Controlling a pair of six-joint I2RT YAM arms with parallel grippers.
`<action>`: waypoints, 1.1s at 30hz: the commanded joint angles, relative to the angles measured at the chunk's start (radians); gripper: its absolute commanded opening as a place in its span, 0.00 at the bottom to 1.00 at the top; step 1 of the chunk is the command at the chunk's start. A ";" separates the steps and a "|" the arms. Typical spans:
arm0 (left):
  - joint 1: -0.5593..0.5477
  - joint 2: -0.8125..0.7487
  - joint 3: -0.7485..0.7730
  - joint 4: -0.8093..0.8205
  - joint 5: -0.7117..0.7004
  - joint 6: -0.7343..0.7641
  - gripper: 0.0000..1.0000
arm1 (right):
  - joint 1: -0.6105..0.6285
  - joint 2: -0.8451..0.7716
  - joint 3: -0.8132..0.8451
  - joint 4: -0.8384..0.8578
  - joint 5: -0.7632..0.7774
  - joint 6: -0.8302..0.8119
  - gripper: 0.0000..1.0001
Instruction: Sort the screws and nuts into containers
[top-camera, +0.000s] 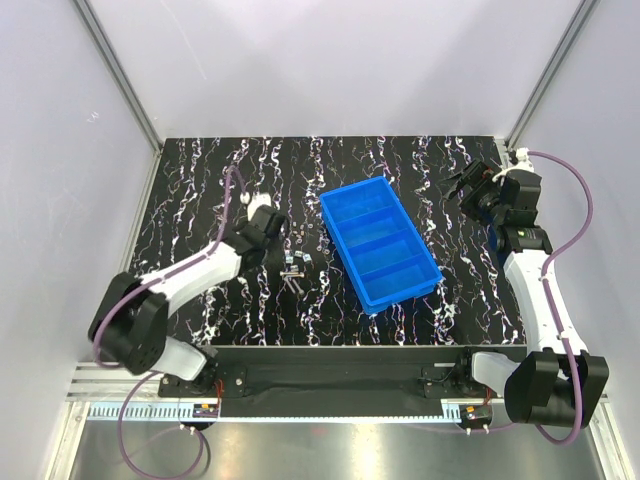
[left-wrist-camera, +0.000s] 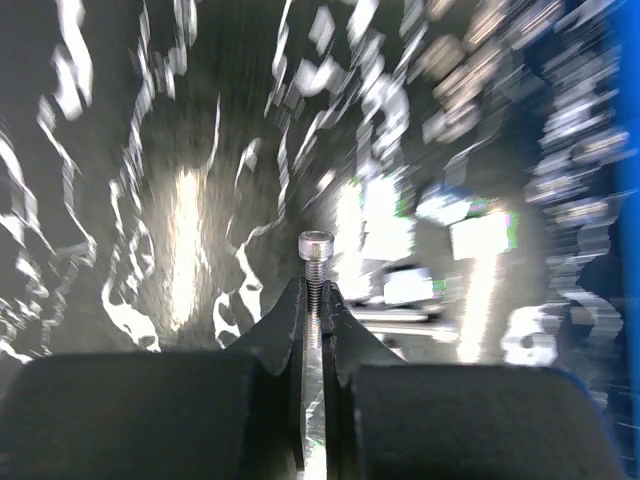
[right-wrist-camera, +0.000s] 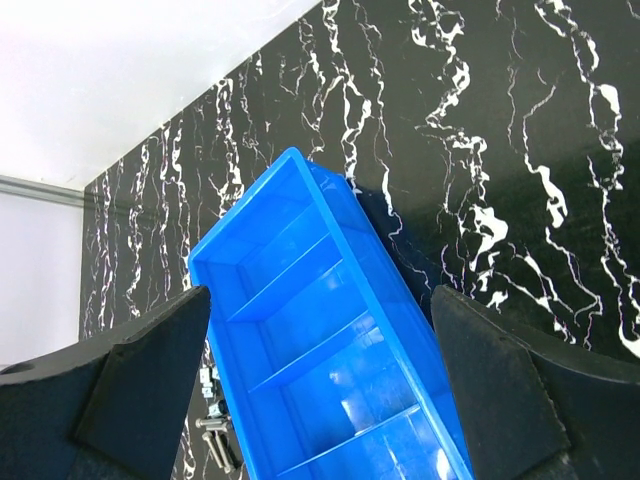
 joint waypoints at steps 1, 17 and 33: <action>0.000 -0.072 0.114 0.148 -0.043 0.081 0.00 | 0.003 0.009 0.024 -0.002 0.035 0.036 1.00; -0.086 0.485 0.727 0.378 0.271 0.297 0.00 | 0.003 -0.013 0.023 -0.023 0.088 0.036 1.00; -0.110 0.448 0.781 0.213 0.255 0.357 0.61 | 0.003 0.003 0.037 -0.032 0.076 0.024 1.00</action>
